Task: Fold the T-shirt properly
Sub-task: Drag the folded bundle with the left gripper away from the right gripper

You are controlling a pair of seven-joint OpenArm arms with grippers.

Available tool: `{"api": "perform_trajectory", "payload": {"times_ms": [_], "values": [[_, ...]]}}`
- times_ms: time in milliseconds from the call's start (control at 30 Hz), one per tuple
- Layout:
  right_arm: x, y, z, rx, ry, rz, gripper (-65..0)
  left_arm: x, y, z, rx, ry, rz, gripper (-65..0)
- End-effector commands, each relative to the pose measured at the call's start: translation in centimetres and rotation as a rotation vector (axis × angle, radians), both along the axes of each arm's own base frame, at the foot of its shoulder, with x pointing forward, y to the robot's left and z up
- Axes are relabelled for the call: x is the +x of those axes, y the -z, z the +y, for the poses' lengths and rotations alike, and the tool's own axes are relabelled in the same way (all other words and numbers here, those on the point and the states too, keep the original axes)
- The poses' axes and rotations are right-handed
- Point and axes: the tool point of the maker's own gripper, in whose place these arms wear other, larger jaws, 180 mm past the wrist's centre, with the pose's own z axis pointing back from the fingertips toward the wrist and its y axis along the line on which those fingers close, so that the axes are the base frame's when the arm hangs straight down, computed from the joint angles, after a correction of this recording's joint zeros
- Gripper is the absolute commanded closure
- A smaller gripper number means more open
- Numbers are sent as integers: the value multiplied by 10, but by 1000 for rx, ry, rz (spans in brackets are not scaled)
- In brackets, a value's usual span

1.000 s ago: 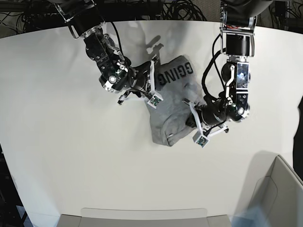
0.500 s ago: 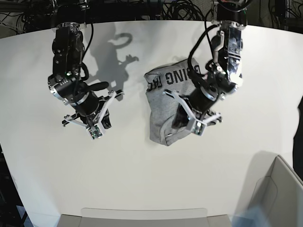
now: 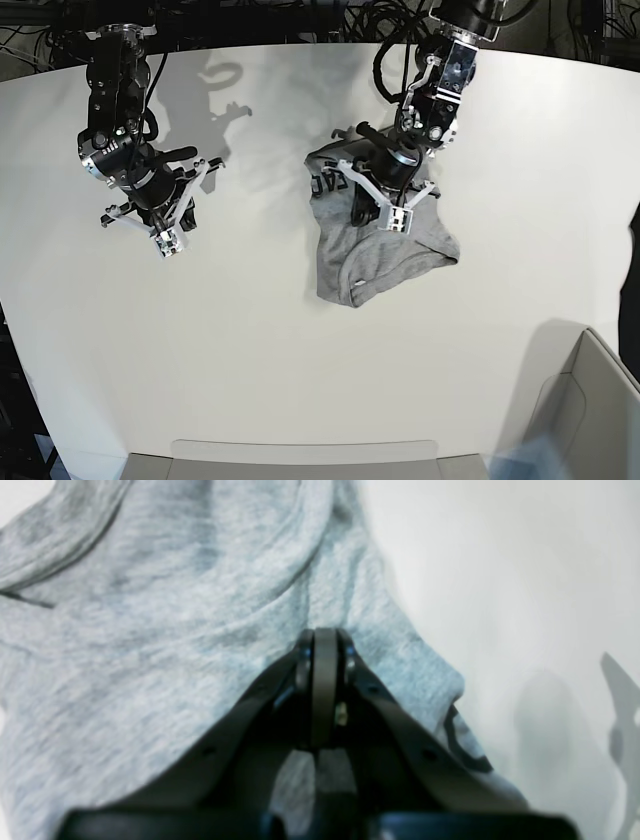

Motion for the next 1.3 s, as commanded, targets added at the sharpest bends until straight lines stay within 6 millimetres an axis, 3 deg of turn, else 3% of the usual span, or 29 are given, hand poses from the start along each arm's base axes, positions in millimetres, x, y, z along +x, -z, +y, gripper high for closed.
{"api": "perform_trajectory", "payload": {"times_ms": [0, 167, 300, 433, 667, 800, 867, 967, 1100, 1267], "values": [[5, -11, 0, 4, -8, -42, 0, -1, 6, 3, 8, -8, 14, 0], [5, -11, 0, 4, -9, -42, 0, -16, 55, 19, 48, -37, 96, 0], [5, -11, 0, 4, -9, -42, 0, -28, 84, 57, 133, -52, 123, 0], [5, -11, 0, 3, -9, -42, 0, -38, 102, 116, 250, -71, 146, 0], [6, -11, 2, 5, -12, -43, 0, -58, 115, 218, 445, -96, 162, 0], [6, -11, 4, 7, -16, -45, 0, -47, 105, 258, 517, -121, 150, 0], [7, -12, 5, 10, -17, -46, 0, -44, 102, 260, 522, -120, 140, 0], [7, -12, 6, 14, -17, -46, 0, -32, 91, 248, 502, -107, 96, 0], [7, -13, 6, 14, -18, -48, 0, -14, 73, 211, 435, -86, 17, 0], [8, -15, 6, 13, -19, -54, 0, 17, 23, 176, 370, -57, -143, 0]]}}
